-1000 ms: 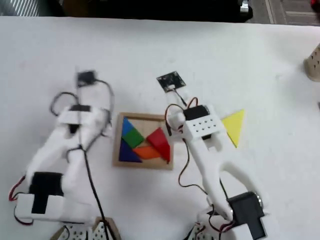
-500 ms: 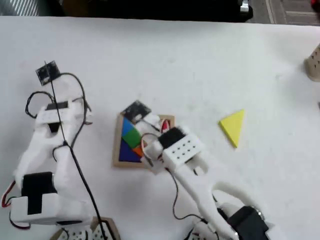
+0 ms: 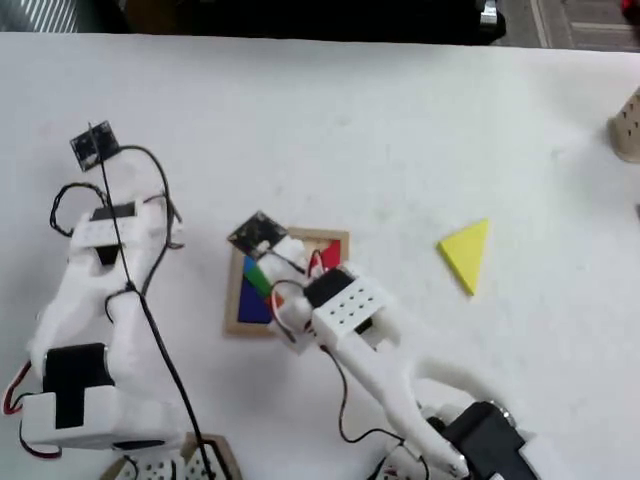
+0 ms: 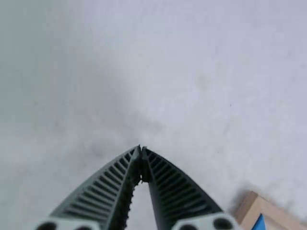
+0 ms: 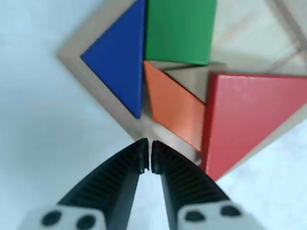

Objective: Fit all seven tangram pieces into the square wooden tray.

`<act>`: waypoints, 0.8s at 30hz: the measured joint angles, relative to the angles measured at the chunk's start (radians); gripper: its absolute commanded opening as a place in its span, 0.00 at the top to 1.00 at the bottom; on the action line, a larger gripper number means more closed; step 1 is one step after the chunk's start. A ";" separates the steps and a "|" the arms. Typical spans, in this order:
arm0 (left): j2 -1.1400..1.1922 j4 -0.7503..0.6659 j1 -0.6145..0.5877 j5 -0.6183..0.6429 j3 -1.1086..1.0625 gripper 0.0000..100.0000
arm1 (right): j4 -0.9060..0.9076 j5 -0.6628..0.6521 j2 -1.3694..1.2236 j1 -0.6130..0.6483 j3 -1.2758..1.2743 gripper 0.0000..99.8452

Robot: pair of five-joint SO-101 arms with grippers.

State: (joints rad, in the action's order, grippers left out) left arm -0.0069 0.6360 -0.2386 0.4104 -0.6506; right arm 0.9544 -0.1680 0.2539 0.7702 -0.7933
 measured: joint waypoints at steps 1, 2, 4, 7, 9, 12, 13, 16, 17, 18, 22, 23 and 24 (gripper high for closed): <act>0.000 0.000 0.000 0.000 0.000 0.98 | -0.003 0.000 -0.006 0.008 0.000 0.98; 0.000 0.000 0.000 0.000 0.000 0.98 | -0.005 -0.002 -0.009 0.009 0.000 0.98; 0.000 0.000 0.000 0.000 0.000 0.98 | -0.009 0.005 -0.009 0.000 0.000 0.98; 0.000 0.000 0.000 0.000 0.000 0.98 | -0.044 0.006 -0.009 -0.018 -0.002 0.98; 0.000 0.000 0.000 0.000 0.000 0.98 | -0.077 0.006 -0.009 -0.041 -0.002 0.98; 0.000 0.000 0.000 0.000 0.000 0.98 | -0.110 0.006 -0.009 -0.049 -0.005 0.98; 0.000 0.000 0.000 0.000 0.000 0.98 | -0.118 0.006 -0.009 -0.049 -0.012 0.98; 0.000 0.000 0.000 0.000 0.000 0.98 | -0.126 0.002 -0.009 -0.049 -0.029 0.98; 0.000 0.000 0.000 0.000 0.000 0.98 | -0.126 -0.006 -0.009 -0.049 -0.034 0.98; 0.000 0.000 0.000 0.000 0.000 0.98 | -0.126 -0.014 -0.009 -0.049 -0.038 0.98; 0.000 0.000 0.000 0.000 0.000 0.98 | -0.126 -0.021 -0.009 -0.051 -0.044 0.98; 0.000 0.000 0.000 0.000 0.000 0.98 | -0.135 -0.021 -0.009 -0.051 -0.049 0.98; 0.000 0.000 0.000 0.000 0.000 0.98 | -0.147 -0.021 -0.009 -0.051 -0.055 0.98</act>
State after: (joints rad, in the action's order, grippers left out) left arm -0.0069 0.6360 -0.2386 0.4104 -0.6506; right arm 0.8071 -0.1895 0.2447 0.7196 -0.8485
